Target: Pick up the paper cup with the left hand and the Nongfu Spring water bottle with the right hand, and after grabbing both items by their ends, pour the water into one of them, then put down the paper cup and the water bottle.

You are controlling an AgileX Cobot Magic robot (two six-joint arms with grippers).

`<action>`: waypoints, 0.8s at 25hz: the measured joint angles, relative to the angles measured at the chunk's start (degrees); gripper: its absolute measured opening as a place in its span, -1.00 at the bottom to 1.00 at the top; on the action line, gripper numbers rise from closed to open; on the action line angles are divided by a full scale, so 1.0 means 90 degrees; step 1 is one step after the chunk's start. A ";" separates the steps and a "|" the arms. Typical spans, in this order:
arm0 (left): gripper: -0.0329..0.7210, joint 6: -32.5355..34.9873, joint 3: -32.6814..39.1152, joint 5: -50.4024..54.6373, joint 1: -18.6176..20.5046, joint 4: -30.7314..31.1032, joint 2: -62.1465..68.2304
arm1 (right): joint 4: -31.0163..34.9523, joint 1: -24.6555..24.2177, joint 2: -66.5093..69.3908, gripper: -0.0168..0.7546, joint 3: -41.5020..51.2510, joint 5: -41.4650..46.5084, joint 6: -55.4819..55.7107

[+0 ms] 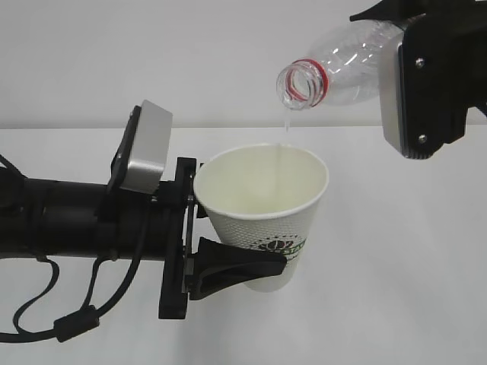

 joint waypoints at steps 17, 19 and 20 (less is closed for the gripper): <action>0.45 0.0000 0.0000 0.0000 0.0000 0.0000 0.0000 | 0.0000 0.0000 0.0000 0.26 0.0000 0.0000 0.0000; 0.45 0.0000 0.0000 0.0000 0.0000 0.0000 0.0000 | 0.0000 0.0000 0.0000 0.26 0.0000 0.0000 0.0000; 0.45 0.0000 0.0000 0.0000 0.0000 0.0000 0.0000 | 0.0000 0.0000 0.0000 0.26 0.0000 0.0000 0.0000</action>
